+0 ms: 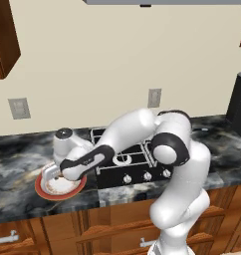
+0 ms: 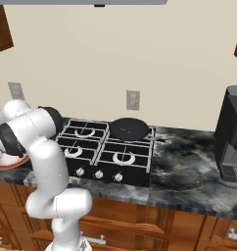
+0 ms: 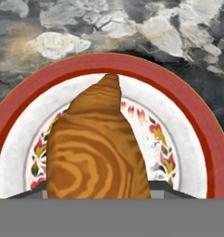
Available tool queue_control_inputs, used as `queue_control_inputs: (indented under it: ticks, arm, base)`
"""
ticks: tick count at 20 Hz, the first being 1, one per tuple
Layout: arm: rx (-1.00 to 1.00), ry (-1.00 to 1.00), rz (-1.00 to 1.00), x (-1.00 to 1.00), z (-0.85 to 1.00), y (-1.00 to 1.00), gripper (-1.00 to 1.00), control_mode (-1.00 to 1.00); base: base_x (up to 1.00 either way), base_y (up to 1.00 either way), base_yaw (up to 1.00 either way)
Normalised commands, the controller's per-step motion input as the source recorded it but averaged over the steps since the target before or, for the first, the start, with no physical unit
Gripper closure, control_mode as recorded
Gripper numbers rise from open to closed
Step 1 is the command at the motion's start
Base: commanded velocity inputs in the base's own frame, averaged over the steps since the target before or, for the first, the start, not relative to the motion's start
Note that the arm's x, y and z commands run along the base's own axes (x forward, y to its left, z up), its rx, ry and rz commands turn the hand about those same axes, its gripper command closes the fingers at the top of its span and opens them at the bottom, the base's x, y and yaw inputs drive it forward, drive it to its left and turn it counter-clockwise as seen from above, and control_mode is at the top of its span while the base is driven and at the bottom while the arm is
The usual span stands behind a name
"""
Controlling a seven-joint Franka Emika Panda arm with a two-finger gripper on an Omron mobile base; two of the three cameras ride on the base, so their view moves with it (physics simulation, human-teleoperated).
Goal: Pick the croissant and place it on the pan. Then turn on the stove to warm the croissant.
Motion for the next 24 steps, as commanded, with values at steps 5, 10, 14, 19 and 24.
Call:
queue_control_inputs:
  ticks: [5,10,14,19,24]
  arm:
    - [0.0,0.0,0.0,0.0,0.5,-0.22,1.0,-1.0]
    - [0.0,0.0,0.0,0.0,0.61,-0.25,1.0,-1.0]
    - [0.0,0.0,0.0,0.0,0.66,-0.23,1.0,-1.0]
    - [0.0,0.0,0.0,0.0,0.52,-0.27,1.0,-1.0]
    - [0.0,0.0,0.0,0.0,0.42,-0.38,1.0,-1.0]
  base:
    - [0.0,0.0,0.0]
    - [0.0,0.0,0.0]
    - [0.0,0.0,0.0]
    - [0.0,0.0,0.0]
    - [0.0,0.0,0.0]
